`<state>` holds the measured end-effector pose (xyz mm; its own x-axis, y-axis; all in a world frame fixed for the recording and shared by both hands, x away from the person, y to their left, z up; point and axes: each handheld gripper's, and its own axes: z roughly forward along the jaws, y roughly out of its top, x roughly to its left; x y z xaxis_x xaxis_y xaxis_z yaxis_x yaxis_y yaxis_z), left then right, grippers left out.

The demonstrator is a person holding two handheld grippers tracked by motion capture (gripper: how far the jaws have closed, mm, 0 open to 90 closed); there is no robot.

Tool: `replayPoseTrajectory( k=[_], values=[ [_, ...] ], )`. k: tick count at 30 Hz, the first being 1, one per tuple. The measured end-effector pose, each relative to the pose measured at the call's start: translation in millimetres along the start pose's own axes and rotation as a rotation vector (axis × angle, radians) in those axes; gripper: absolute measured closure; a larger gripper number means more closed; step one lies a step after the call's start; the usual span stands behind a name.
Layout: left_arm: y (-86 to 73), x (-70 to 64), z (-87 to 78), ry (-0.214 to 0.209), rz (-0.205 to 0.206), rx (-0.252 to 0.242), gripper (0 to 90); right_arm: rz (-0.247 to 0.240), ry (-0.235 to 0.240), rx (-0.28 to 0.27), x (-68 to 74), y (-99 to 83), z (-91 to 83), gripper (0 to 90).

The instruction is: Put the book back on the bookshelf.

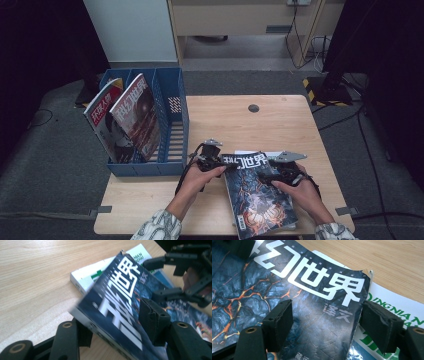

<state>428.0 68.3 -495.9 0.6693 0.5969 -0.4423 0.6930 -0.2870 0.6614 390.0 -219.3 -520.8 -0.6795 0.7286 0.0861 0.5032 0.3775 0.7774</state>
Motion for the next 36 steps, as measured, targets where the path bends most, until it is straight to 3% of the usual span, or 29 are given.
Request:
replayPoseTrajectory(
  k=[2,12,20,23,28,36],
  values=[
    [3.5,3.6,1.3,-0.021,-0.026,0.010,46.2,-0.005,-0.001,-0.001,0.0,0.0,0.2,26.3],
    [6.9,6.5,8.0,-0.053,-0.070,0.036,47.2,-0.036,-0.019,-0.007,3.9,1.3,1.0,26.3],
    [8.5,0.2,16.1,-0.063,-0.062,0.061,56.2,-0.055,-0.026,-0.016,6.3,2.1,2.5,26.3],
    [10.3,-0.2,13.1,-0.055,-0.071,0.050,63.7,-0.057,-0.034,-0.013,7.7,2.3,2.0,26.2],
    [13.5,-4.4,11.4,-0.046,-0.077,0.039,68.0,-0.065,-0.039,-0.016,8.8,2.7,2.1,23.3],
    [27.7,-17.4,1.1,-0.036,-0.035,0.011,72.4,-0.022,-0.047,-0.042,5.4,4.4,-4.0,16.0]
  ],
)
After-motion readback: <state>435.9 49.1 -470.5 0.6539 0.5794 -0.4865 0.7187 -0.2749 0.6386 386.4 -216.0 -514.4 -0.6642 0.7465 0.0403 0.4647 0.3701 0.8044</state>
